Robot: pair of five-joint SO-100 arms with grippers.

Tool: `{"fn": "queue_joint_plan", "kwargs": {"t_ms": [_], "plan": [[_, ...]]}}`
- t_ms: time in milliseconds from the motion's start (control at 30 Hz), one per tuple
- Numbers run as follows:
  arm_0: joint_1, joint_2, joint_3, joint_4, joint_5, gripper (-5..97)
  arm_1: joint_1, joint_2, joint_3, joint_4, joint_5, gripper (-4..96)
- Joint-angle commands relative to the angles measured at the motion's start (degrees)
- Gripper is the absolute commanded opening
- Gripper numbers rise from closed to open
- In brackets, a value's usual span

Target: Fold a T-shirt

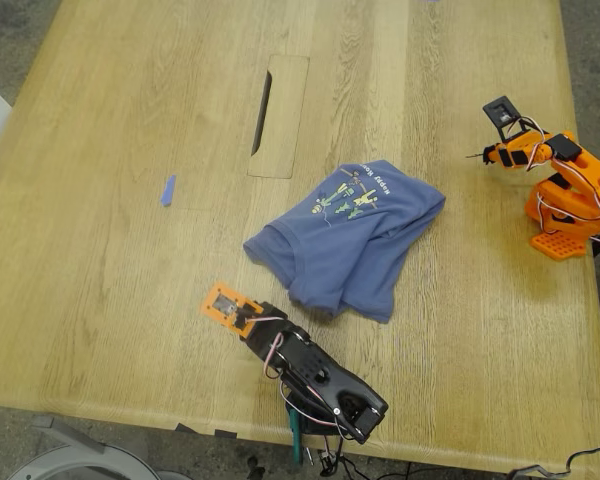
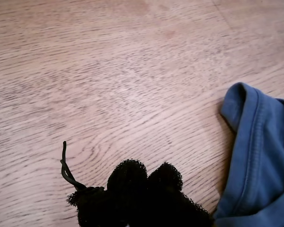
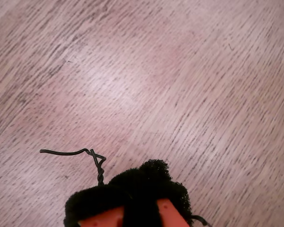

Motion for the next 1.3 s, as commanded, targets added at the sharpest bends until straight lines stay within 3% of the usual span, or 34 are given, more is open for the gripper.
{"fn": "queue_joint_plan", "kwargs": {"t_ms": [0, 367, 700, 1267], "plan": [[-1.93, 9.14, 1.23, 5.19, -0.62, 0, 1.05, 2.55, 0.53, 0.7, -0.18, -0.1], [-7.82, 9.23, 5.54, 0.7, -0.62, 0, 8.26, 28.3, 13.36, 12.22, -0.09, -0.1], [-17.4, 9.23, 6.5, -0.18, -0.35, 0, 15.03, 28.21, 19.69, -2.72, -1.49, -0.1], [-31.11, 9.23, 6.5, 11.6, -2.37, 0, 26.89, 28.21, 20.3, 7.12, -1.14, -0.1]]}}
